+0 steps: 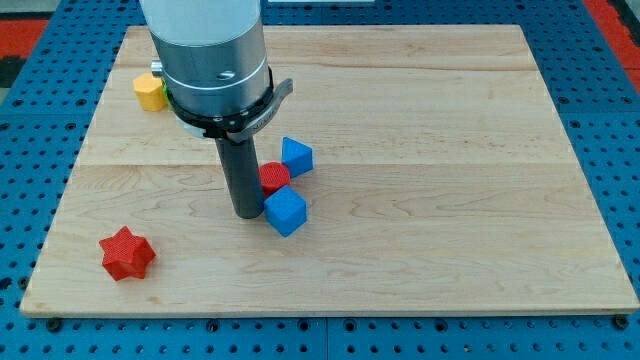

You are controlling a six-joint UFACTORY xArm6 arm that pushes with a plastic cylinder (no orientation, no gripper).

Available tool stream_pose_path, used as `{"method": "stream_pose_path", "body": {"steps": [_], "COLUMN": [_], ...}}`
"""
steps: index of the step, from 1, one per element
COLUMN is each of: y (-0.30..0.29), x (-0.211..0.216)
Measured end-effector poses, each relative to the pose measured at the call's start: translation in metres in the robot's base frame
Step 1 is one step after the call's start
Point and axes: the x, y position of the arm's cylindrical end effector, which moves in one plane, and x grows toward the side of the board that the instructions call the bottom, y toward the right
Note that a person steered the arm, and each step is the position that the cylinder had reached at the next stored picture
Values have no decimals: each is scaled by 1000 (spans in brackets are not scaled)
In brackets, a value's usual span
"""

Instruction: Move your arm towards red star

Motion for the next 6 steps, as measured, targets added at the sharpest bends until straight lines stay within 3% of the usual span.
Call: {"method": "stream_pose_path", "body": {"steps": [2, 4, 5, 6], "y": [-67, -199, -225, -201], "x": [0, 2, 34, 70]}}
